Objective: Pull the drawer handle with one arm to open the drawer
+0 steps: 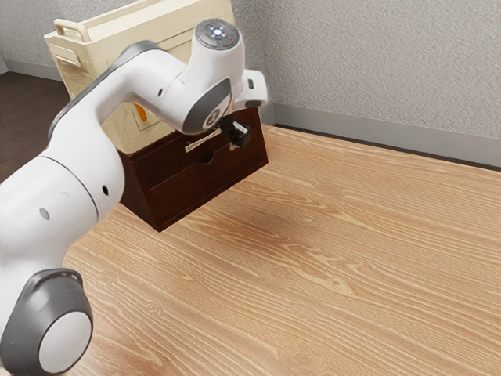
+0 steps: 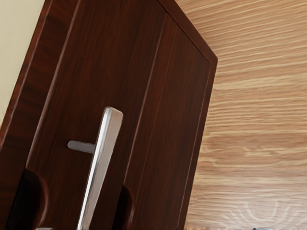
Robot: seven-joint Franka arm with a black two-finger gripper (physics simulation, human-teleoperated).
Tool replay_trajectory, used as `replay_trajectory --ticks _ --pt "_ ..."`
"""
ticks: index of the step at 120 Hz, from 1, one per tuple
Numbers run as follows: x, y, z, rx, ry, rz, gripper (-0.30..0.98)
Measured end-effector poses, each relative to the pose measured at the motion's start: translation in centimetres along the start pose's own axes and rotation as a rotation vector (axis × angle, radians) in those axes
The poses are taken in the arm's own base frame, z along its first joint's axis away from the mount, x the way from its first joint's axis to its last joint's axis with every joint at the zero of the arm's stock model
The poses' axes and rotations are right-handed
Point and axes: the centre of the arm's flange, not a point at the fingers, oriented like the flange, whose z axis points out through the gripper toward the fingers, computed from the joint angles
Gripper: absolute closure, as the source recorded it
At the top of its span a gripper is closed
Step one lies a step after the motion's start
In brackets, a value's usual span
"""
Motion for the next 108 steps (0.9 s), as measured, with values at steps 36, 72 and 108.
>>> replay_trajectory --ticks 36,72,108 --pt "-0.3 -0.8 0.5 0.008 -0.009 -0.007 0.17" --pt "-0.8 -1.8 2.6 0.011 -0.036 -0.018 0.17" --pt "-0.9 -1.1 3.9 0.004 -0.049 -0.012 0.20"
